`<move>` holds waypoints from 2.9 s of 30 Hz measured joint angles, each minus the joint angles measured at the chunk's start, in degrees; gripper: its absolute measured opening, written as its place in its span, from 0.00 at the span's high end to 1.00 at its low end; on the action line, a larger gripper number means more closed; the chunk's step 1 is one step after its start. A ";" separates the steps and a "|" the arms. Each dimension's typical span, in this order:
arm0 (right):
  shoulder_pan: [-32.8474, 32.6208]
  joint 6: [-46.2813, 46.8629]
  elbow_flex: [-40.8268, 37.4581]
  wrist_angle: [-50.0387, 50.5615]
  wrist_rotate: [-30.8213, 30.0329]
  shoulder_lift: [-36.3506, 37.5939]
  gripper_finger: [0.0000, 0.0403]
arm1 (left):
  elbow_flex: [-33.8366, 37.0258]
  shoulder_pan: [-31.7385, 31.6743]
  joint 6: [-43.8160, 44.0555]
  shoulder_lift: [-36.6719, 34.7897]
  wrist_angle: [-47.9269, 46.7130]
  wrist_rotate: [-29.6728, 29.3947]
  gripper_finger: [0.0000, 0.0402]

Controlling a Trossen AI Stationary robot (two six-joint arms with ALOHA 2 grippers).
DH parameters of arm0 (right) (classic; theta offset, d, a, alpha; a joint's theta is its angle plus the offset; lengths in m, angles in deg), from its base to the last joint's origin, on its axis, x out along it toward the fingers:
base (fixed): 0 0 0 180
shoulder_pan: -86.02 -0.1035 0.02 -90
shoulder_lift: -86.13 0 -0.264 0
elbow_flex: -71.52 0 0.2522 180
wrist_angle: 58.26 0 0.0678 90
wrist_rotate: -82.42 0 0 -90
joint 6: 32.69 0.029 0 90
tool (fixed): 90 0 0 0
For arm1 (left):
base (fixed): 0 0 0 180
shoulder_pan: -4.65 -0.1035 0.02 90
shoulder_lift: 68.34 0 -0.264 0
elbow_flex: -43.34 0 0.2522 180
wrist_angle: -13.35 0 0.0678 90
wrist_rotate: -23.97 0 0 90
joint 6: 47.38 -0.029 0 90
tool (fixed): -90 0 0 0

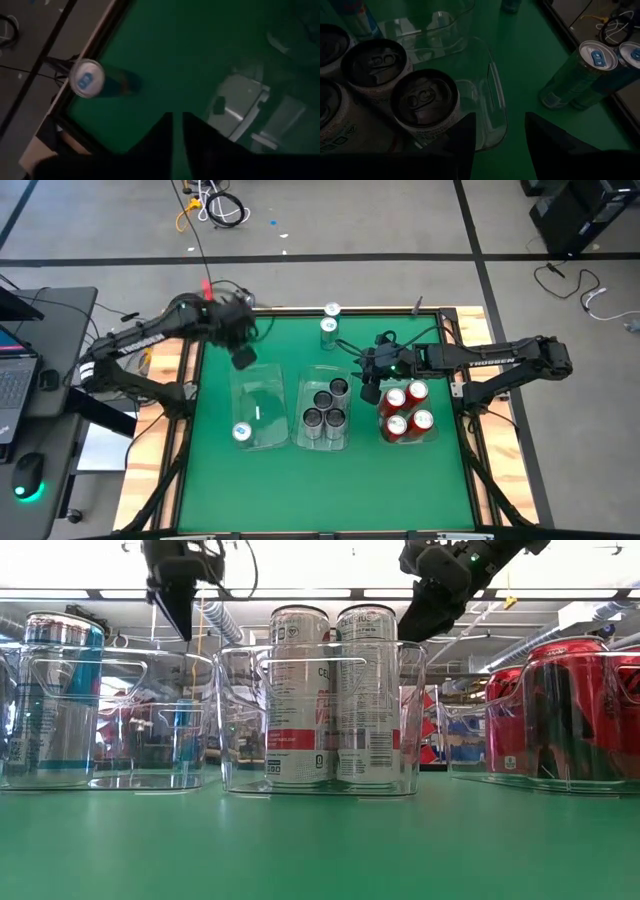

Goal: Sort soda cans
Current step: Put the top left blue soda can into the left transparent bin

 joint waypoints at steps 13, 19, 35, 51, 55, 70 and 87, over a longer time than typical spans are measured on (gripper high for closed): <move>0.04 -0.03 0.00 0.02 0.03 0.00 0.61 | 0.00 -18.76 -11.98 6.35 4.16 6.37 0.81; 0.41 0.47 0.00 0.04 4.68 0.00 0.61 | 0.00 -19.72 -15.36 11.07 4.03 3.96 0.50; 0.46 0.32 0.00 0.52 4.85 0.00 0.61 | -0.02 -28.69 -18.88 16.55 7.29 5.71 0.25; 0.46 0.00 0.00 0.66 5.11 0.00 0.61 | -0.04 -31.76 -19.43 21.77 10.76 9.66 0.25; 0.46 0.00 0.00 1.01 5.11 0.00 0.61 | -0.05 -31.80 -19.52 22.58 11.05 9.60 0.26; 0.61 -0.46 0.00 1.27 5.13 0.00 0.61 | -9.43 -27.57 -19.11 22.23 5.12 5.53 0.43; 2.19 -1.49 0.00 2.76 5.14 0.00 0.61 | -25.40 -5.40 -8.50 20.93 -16.21 7.49 0.43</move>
